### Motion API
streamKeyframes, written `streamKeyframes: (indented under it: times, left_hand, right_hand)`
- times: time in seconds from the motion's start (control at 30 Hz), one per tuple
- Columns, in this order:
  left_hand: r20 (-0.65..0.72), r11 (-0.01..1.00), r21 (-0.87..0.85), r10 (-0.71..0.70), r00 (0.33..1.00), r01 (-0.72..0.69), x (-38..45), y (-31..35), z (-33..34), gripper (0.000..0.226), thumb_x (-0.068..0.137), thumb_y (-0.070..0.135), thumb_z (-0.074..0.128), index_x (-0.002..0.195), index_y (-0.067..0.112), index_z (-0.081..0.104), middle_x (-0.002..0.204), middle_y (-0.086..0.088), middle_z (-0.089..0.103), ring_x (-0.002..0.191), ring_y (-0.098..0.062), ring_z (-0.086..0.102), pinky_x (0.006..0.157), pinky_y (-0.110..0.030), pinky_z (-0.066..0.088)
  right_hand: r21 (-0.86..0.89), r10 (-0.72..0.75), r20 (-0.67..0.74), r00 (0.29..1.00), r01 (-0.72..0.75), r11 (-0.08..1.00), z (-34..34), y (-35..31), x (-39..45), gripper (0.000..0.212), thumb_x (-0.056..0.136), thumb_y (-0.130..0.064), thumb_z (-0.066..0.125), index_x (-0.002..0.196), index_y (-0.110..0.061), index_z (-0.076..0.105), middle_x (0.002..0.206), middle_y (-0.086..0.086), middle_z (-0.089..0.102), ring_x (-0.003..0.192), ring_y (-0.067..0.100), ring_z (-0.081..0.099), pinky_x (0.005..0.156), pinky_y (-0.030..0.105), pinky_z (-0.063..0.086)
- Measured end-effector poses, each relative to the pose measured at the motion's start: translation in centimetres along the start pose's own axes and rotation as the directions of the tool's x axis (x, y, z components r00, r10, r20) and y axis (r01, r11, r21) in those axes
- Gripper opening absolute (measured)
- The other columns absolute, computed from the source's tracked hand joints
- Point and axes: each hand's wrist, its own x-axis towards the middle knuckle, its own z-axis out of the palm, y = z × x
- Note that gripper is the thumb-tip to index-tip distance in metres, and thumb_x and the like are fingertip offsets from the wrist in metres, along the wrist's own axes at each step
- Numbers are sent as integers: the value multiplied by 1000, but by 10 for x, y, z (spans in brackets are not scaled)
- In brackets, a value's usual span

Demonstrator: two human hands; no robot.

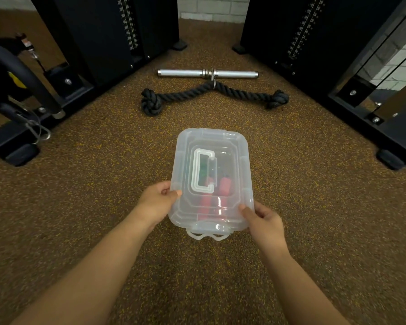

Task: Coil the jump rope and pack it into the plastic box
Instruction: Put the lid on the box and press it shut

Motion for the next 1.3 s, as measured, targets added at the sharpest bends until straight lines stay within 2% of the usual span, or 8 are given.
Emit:
streamKeyframes:
  times: [0.33, 0.47, 0.6, 0.83, 0.93, 1.03, 1.13, 1.3]
  left_hand:
    - [-108, 977, 207, 78, 991, -54, -5, -8, 2, 40, 91, 18, 57, 130, 16, 51, 121, -2, 59, 101, -15, 59, 85, -32, 49]
    - [39, 591, 671, 575, 817, -448, -28, -17, 17, 54, 94, 33, 47, 144, 28, 29, 151, 7, 27, 139, -12, 24, 114, -30, 17]
    - [438, 286, 739, 484, 758, -610, -36, -40, 25, 93, 79, 71, 43, 149, 34, -6, 158, 13, -14, 142, -5, -23, 116, -33, -17]
    - [443, 173, 812, 439, 782, -557, -30, -41, 29, 116, 71, 62, 63, 147, 29, -18, 155, 12, -20, 142, -12, -25, 117, -42, -14]
    - [417, 200, 806, 477, 774, -557, -28, -39, 28, 94, 83, 42, 58, 149, 30, -8, 160, 9, -6, 145, -9, -14, 118, -39, -12]
    - [437, 210, 796, 451, 778, -568, -27, -36, 27, 91, 85, 41, 56, 150, 31, -7, 160, 10, -6, 145, -9, -12, 118, -38, -12]
    - [450, 215, 788, 436, 779, -576, -27, -36, 27, 91, 86, 41, 57, 149, 31, -8, 160, 11, -8, 145, -8, -13, 117, -37, -13]
    - [458, 237, 769, 443, 771, -594, -28, -35, 27, 87, 88, 40, 55, 150, 30, -5, 160, 10, -7, 144, -7, -13, 114, -34, -18]
  right_hand:
    - [62, 5, -17, 1000, -4, 998, 4, -2, -6, 13, 88, -19, 63, 95, -27, 70, 93, -4, 76, 87, 17, 72, 84, 39, 58]
    - [141, 208, 40, 977, -212, 967, 13, 13, -15, 38, 89, -45, 57, 119, -22, 55, 115, 2, 67, 104, 20, 64, 96, 41, 47]
    - [236, 323, 181, 929, -360, 903, 18, 23, -21, 60, 85, -60, 50, 131, -21, 47, 122, 9, 65, 106, 29, 64, 93, 44, 46]
    - [234, 164, 10, 986, -162, 959, 12, 28, -38, 74, 82, -28, 70, 140, -32, 24, 117, 14, 56, 86, 25, 65, 76, 40, 58]
    - [-168, -73, 55, 996, 81, 982, 8, 28, -48, 97, 70, -28, 81, 142, -39, 18, 123, 0, 47, 89, 17, 63, 80, 40, 57]
    - [-682, -267, 97, 959, 259, 684, -1, 31, -46, 107, 63, -49, 80, 144, -42, 12, 139, -7, 27, 116, 20, 50, 96, 42, 49]
    - [-823, -435, 252, 865, 428, 374, -6, 25, -34, 92, 67, -53, 76, 144, -34, 29, 153, 3, 24, 139, 25, 28, 111, 46, 34]
    - [-803, -460, 362, 811, 522, 289, -17, 21, -16, 71, 72, -50, 73, 133, -22, 52, 144, 4, 45, 132, 27, 41, 108, 44, 37]
